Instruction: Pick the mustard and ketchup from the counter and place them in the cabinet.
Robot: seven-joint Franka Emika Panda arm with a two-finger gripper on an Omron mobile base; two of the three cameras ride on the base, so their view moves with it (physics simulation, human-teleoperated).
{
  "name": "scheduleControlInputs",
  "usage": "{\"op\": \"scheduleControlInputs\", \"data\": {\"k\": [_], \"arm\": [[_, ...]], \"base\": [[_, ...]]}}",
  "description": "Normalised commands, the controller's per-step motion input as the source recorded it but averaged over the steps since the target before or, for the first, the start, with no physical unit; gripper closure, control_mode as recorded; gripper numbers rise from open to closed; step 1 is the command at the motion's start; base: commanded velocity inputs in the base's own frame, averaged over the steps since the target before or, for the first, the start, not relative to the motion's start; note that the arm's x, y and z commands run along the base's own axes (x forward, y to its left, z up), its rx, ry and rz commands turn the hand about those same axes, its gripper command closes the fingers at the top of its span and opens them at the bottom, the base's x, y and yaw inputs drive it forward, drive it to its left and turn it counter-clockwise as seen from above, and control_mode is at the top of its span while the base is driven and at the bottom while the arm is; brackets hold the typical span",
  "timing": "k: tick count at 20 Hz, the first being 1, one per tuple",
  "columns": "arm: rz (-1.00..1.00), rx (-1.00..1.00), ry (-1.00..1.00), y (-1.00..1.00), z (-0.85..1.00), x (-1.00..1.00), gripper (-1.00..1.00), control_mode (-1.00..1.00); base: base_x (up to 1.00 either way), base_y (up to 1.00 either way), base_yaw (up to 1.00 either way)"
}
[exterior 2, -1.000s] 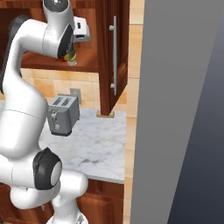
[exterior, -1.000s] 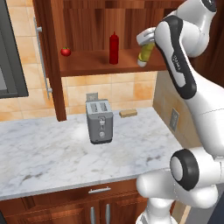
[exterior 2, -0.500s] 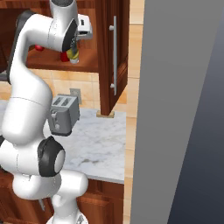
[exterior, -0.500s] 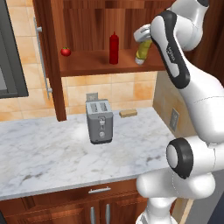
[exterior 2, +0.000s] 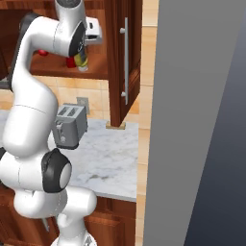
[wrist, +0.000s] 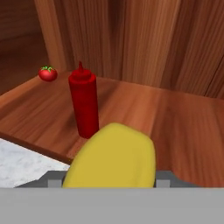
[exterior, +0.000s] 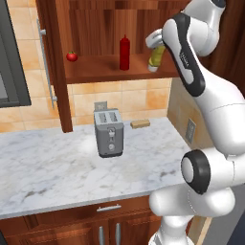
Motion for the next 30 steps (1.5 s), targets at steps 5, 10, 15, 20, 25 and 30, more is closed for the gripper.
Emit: {"op": "scheduleControlInputs", "data": {"k": [5, 10, 15, 20, 25, 30], "arm": [[0.00, 0.00, 0.00, 0.00, -0.01, 0.37, 1.00, -1.00], [0.00, 0.00, 0.01, -0.01, -0.04, 0.48, 1.00, -1.00], [0.00, -0.02, 0.02, -0.01, -0.16, 0.46, 1.00, -1.00], [0.00, 0.00, 0.02, -0.02, -0.20, 0.48, 1.00, -1.00], [0.00, 0.00, 0.00, -0.02, -0.15, 0.48, 1.00, -1.00], [0.00, 0.00, 0.00, 0.00, -0.23, 0.32, 1.00, -1.00]], "base": [[0.00, 0.00, 0.00], [0.00, 0.00, 0.00], [0.00, 0.00, 0.00], [0.00, 0.00, 0.00], [0.00, 0.00, 0.00], [0.00, 0.00, 0.00]]}}
